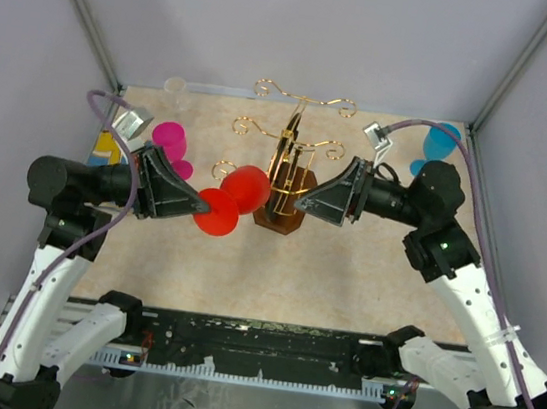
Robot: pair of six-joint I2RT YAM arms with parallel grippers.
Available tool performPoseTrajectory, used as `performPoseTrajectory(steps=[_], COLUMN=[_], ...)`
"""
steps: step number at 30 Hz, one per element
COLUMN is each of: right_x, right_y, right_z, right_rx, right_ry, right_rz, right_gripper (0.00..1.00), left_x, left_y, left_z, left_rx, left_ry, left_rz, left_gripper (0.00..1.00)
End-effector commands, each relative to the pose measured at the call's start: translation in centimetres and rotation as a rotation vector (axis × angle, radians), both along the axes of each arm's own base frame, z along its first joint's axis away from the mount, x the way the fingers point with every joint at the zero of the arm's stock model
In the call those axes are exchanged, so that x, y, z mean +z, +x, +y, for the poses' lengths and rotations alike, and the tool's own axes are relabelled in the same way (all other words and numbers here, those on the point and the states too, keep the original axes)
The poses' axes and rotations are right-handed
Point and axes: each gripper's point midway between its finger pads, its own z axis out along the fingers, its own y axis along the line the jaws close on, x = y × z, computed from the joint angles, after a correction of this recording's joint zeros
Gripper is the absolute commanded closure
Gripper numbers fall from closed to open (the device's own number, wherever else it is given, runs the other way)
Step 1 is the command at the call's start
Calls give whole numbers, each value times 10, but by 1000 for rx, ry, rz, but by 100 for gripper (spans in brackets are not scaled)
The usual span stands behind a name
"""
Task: Take the wine glass off the wine glass rack
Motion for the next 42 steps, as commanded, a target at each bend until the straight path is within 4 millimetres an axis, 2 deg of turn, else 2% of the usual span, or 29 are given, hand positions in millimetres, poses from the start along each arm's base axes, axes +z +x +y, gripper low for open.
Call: performPoseTrajectory(steps=[1,6,9,13,17,30,37,42], right_x=[25,24,27,34,41,43,56,69], right_y=[-15,-18,-13,-9,-1,42,49,48], right_z=[5,8,10,19,37,82,97,105], right_rx=[141,204,205,210,223,244,295,330], right_ry=[162,239,266,292,291,309,359,373], right_rz=[9,95,126,136,138,164,147,124], right_gripper=[1,1,1,1,1,1,1,1], left_x=[25,28,20,3,-5,-9,-10,-11], left_y=[-28,-34,-32,-25,-14,-14,-14,-13], left_z=[4,7,9,11,9,8,7,7], left_rx=[-74,-23,52,123,144,128,128,126], left_ry=[-15,-26,-29,-28,-37,-66,-72,-72], left_rz=[-299,-582,-772,-921,-927,-958,-943,-934], left_gripper=[100,100,100,100,100,100,100,100])
